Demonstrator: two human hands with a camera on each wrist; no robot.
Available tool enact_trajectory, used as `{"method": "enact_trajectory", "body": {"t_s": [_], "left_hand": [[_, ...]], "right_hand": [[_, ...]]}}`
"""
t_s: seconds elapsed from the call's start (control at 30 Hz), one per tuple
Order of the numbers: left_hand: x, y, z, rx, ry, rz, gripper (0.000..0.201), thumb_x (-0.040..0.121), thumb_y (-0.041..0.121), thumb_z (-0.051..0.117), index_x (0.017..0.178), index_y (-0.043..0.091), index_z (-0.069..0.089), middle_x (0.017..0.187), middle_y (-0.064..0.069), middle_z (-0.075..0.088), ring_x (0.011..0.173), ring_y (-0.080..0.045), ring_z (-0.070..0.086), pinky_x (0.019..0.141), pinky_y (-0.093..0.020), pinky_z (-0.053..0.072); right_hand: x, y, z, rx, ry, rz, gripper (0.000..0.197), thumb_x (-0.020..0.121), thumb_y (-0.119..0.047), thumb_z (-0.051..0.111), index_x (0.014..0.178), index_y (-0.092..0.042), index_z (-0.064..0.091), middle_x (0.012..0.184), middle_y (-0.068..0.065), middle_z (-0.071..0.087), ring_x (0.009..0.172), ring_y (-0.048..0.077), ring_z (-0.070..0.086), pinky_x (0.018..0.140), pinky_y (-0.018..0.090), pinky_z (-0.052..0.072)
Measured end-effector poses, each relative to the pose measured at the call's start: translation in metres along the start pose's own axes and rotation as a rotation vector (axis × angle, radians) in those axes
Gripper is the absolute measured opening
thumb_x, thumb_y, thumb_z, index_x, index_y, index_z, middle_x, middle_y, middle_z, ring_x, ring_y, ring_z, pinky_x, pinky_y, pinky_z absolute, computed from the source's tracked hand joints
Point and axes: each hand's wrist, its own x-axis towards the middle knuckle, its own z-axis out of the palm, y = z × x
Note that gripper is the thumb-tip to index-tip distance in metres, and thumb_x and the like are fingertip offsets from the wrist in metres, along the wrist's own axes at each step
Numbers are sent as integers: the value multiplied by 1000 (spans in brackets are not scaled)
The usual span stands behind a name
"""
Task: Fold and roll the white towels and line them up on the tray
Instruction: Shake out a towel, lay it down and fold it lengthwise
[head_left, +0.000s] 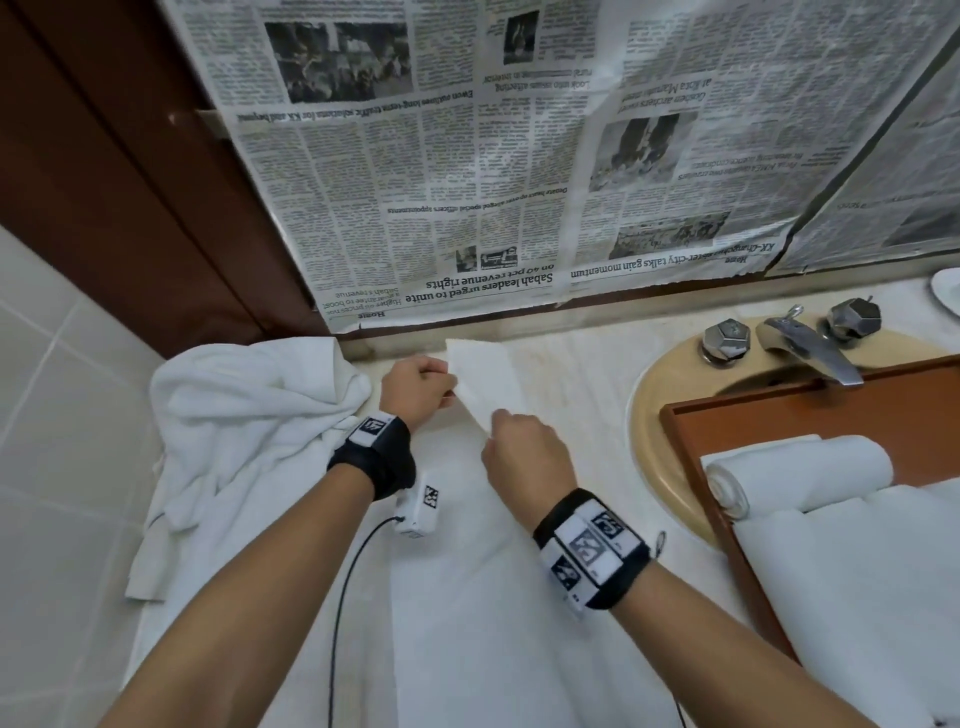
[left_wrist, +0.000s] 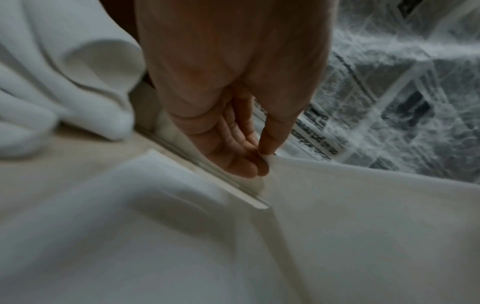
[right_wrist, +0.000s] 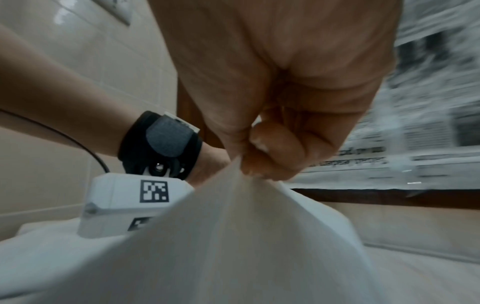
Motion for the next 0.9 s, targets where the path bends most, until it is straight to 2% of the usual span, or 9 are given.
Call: {"method": "enact_trajectory", "body": {"t_s": [0.1, 0.23, 0.33, 0.43, 0.5, 0.57, 0.67, 0.8, 0.9], "left_hand": [[7, -20, -35, 48, 57, -21, 9, 84, 5, 71, 87, 13, 70, 86, -7, 71, 71, -19, 68, 78, -38, 61], [16, -47, -58, 156, 102, -50, 10, 82, 10, 71, 87, 18, 70, 83, -4, 73, 75, -27, 72, 78, -39, 61], [18, -61, -61, 151, 107, -80, 13, 83, 9, 67, 95, 11, 71, 80, -5, 73, 69, -27, 71, 77, -38, 61], [22, -67, -61, 166, 107, -54, 11, 80, 13, 65, 83, 24, 66, 77, -4, 72, 75, -29, 72, 80, -42, 61], [22, -66, -62, 154, 110, -47, 12, 81, 13, 63, 82, 25, 62, 74, -2, 68, 78, -32, 71, 80, -44, 60], [23, -63, -62, 156, 150, -33, 8, 83, 13, 59, 86, 20, 61, 76, -1, 65, 80, -32, 68, 79, -36, 57], [14, -62, -63, 280, 248, 1, 12, 88, 9, 55, 99, 8, 61, 83, -4, 62, 83, -26, 59, 73, -25, 40], [10, -73, -64, 401, 303, 24, 17, 90, 4, 52, 104, -1, 59, 100, -20, 65, 97, -36, 59, 77, -31, 41], [14, -76, -67, 490, 292, 29, 20, 91, 5, 52, 109, -2, 58, 110, -24, 64, 103, -41, 59, 83, -39, 46]], "right_hand": [[8, -40, 20, -40, -82, -66, 16, 93, -3, 44, 106, -2, 54, 106, 17, 63, 96, 35, 62, 65, 33, 34], [18, -66, 57, -75, -183, -92, 14, 91, 3, 46, 92, -10, 44, 100, 16, 61, 87, 33, 61, 49, 30, 24], [19, -72, 79, -72, -231, -51, 18, 90, 3, 44, 90, -12, 34, 79, 10, 48, 62, 26, 41, 46, 29, 14], [21, -72, 91, -14, -217, -8, 13, 91, -1, 40, 91, -11, 32, 66, 2, 28, 53, 18, 23, 46, 31, 15], [23, -71, 93, 25, -160, 15, 11, 90, -2, 40, 92, -11, 34, 67, 5, 37, 53, 23, 30, 46, 32, 14], [25, -71, 92, 64, -90, 19, 9, 89, -2, 41, 95, -9, 40, 76, 12, 55, 59, 28, 39, 46, 32, 13], [26, -75, 97, 45, -72, -13, 16, 91, -6, 41, 107, -6, 45, 85, 15, 63, 63, 30, 42, 46, 33, 12], [25, -78, 121, 39, -147, -77, 19, 97, -16, 40, 113, -6, 44, 93, 14, 64, 66, 29, 43, 47, 33, 13], [25, -74, 135, 55, -214, -69, 18, 99, -21, 38, 110, -8, 43, 98, 13, 63, 69, 29, 45, 49, 33, 22]]}}
